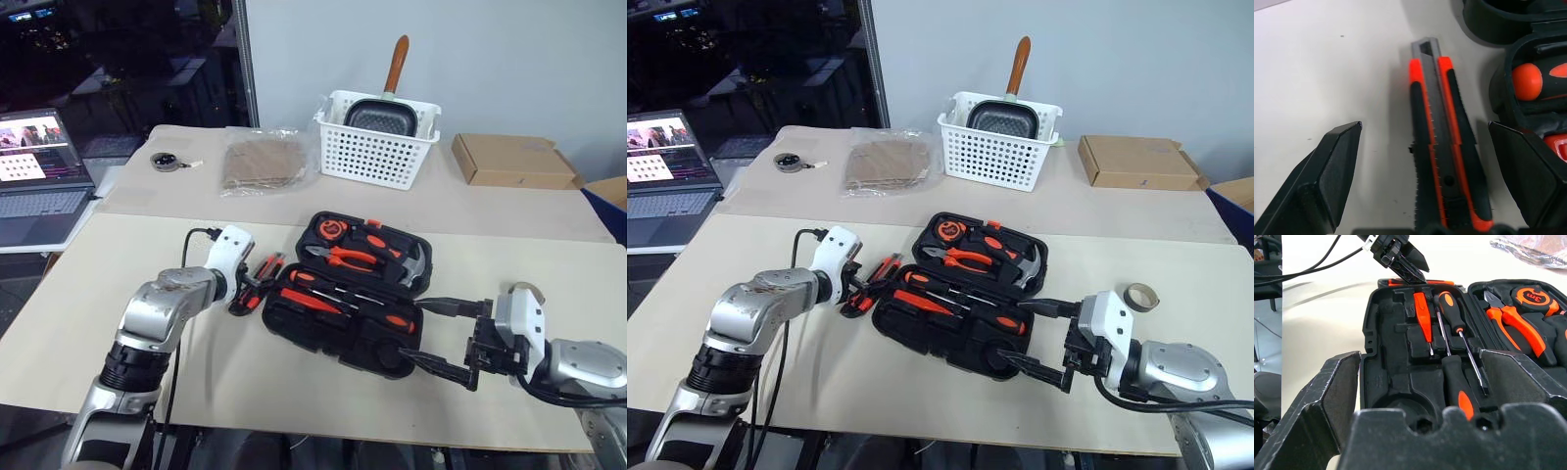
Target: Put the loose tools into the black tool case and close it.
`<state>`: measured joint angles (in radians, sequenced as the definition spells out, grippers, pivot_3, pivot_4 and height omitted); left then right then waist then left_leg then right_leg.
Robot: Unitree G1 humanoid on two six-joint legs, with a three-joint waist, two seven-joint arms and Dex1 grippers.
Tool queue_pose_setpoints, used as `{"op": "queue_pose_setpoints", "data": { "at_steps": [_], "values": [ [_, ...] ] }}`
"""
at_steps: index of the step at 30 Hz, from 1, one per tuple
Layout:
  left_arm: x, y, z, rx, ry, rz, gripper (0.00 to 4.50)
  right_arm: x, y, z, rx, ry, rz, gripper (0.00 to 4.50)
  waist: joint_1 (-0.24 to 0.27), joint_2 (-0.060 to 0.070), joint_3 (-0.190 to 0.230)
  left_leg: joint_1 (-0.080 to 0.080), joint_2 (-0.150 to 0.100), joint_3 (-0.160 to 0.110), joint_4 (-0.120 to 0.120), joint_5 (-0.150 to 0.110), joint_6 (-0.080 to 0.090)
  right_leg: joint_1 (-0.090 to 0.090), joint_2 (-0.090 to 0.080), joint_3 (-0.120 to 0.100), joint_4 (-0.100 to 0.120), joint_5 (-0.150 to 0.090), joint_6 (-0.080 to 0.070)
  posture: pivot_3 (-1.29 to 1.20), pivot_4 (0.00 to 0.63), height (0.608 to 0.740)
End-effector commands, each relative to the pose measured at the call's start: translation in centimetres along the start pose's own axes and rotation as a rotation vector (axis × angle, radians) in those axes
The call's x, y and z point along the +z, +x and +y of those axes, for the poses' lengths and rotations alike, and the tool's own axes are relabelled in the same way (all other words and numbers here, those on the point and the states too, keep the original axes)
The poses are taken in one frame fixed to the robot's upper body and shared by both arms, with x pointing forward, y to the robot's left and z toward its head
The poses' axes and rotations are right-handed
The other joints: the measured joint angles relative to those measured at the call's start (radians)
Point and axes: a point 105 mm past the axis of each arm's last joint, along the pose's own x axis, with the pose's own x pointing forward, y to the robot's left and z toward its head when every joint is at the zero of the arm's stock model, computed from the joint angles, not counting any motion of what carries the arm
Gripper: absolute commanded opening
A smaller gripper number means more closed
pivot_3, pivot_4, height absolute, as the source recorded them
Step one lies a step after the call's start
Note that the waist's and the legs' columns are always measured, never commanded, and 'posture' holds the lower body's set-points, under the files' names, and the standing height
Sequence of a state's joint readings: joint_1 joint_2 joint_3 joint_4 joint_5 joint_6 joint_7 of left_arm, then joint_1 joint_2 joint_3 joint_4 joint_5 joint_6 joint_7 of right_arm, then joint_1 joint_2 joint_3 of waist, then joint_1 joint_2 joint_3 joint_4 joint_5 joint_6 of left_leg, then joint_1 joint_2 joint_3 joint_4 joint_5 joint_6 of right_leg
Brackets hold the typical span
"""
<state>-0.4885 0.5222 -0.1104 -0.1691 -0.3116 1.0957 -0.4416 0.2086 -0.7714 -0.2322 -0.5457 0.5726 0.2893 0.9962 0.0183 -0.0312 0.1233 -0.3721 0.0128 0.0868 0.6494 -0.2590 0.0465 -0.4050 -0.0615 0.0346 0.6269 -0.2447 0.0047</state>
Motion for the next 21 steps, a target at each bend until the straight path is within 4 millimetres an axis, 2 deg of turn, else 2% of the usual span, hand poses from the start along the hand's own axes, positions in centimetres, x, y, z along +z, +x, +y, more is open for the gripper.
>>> {"op": "queue_pose_setpoints", "data": {
  "at_steps": [1,4,5,7,12,13,18,21],
  "values": [
    [-1.0,0.4,0.1,0.039,0.003,0.059,4.45,1.1,-0.3,-0.1,-0.002,-0.044,-0.02,4.5,-0.001,0.0,0.0,0.0,0.0,0.0,0.0,0.0,0.0,0.0,0.0,0.0,0.0,0.0,0.0,0.0,0.15,0.74],
    [-1.4,0.5,0.4,0.056,-0.017,0.077,4.45,0.9,-0.4,0.0,-0.003,-0.042,-0.019,4.5,-0.003,0.0,0.0,0.0,0.0,0.0,0.0,0.0,0.0,0.001,0.001,0.0,0.0,0.0,0.0,0.0,0.15,0.74],
    [-1.5,0.4,0.3,0.051,-0.021,0.076,4.04,0.9,-0.4,0.0,-0.003,-0.042,-0.018,4.5,-0.004,0.0,0.0,0.001,0.0,0.0,0.0,0.0,0.0,0.001,0.001,0.0,0.0,0.0,0.0,0.0,0.15,0.74],
    [-1.4,0.2,0.3,0.049,-0.021,0.063,3.52,0.8,-0.5,0.0,-0.004,-0.041,-0.017,4.5,-0.006,0.0,0.0,0.001,0.0,0.0,0.0,0.0,0.0,0.001,0.001,0.0,0.001,0.0,0.0,0.0,0.15,0.74],
    [1.5,-1.4,0.4,0.01,0.013,-0.123,1.72,0.6,-0.5,0.0,-0.005,-0.038,-0.015,4.5,-0.009,0.0,0.0,0.002,0.0,0.0,0.0,0.0,0.0,0.001,0.002,0.0,0.001,0.0,0.0,0.0,0.15,0.74],
    [2.3,-2.0,0.1,-0.022,0.047,-0.168,1.6,0.6,-0.5,-0.1,-0.006,-0.037,-0.014,4.5,-0.008,0.0,0.0,0.001,0.0,0.0,0.0,0.0,0.0,0.0,0.002,0.0,0.001,0.0,0.0,0.0,0.15,0.74],
    [5.6,-5.5,-1.8,-0.273,0.271,-0.32,1.6,0.4,-0.8,-0.3,-0.012,-0.032,-0.011,4.5,-0.009,-0.001,0.001,0.0,0.0,0.0,0.0,0.0,0.0,-0.001,0.001,0.0,0.001,0.0,0.0,0.0,0.15,0.74],
    [6.0,-7.1,-4.8,-0.522,0.448,-0.309,1.6,0.1,-1.3,-0.4,-0.018,-0.027,0.002,4.5,-0.008,0.0,0.001,0.0,0.001,0.001,0.0,0.0,0.0,-0.001,0.001,0.0,0.001,0.0,-0.001,0.0,0.15,0.74]
  ]
}}
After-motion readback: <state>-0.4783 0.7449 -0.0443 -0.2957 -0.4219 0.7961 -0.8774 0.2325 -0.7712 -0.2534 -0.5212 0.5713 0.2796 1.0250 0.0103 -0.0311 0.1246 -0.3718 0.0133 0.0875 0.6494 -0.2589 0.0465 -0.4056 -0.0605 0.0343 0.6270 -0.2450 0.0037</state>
